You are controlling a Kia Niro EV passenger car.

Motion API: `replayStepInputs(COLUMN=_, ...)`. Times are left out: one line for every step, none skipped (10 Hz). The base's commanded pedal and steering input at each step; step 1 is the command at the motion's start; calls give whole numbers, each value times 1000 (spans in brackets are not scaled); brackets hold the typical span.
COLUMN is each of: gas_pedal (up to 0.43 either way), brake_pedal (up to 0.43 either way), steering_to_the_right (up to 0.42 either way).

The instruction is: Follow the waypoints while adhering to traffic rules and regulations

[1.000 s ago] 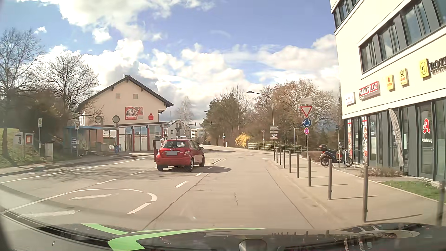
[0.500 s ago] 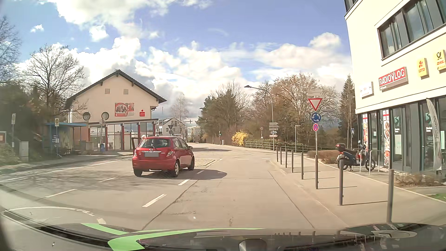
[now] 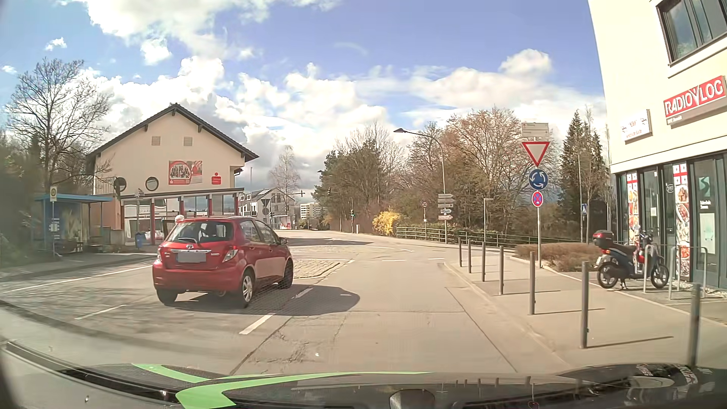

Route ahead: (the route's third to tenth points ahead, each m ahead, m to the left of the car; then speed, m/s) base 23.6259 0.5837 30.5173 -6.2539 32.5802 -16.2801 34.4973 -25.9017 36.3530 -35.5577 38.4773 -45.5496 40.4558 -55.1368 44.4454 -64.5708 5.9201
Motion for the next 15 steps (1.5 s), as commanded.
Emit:
replayStepInputs(gas_pedal=0, brake_pedal=0, steering_to_the_right=13)
replayStepInputs(gas_pedal=0, brake_pedal=0, steering_to_the_right=12)
replayStepInputs(gas_pedal=0, brake_pedal=0, steering_to_the_right=12)
replayStepInputs(gas_pedal=0, brake_pedal=0, steering_to_the_right=12)
replayStepInputs(gas_pedal=0, brake_pedal=0, steering_to_the_right=11)
replayStepInputs(gas_pedal=0, brake_pedal=0, steering_to_the_right=11)
replayStepInputs(gas_pedal=0, brake_pedal=18, steering_to_the_right=10)
replayStepInputs(gas_pedal=0, brake_pedal=49, steering_to_the_right=7)
replayStepInputs(gas_pedal=0, brake_pedal=73, steering_to_the_right=7)
replayStepInputs(gas_pedal=0, brake_pedal=85, steering_to_the_right=7)
replayStepInputs(gas_pedal=0, brake_pedal=104, steering_to_the_right=6)
replayStepInputs(gas_pedal=0, brake_pedal=116, steering_to_the_right=6)
replayStepInputs(gas_pedal=0, brake_pedal=128, steering_to_the_right=6)
replayStepInputs(gas_pedal=0, brake_pedal=122, steering_to_the_right=6)
replayStepInputs(gas_pedal=0, brake_pedal=128, steering_to_the_right=6)
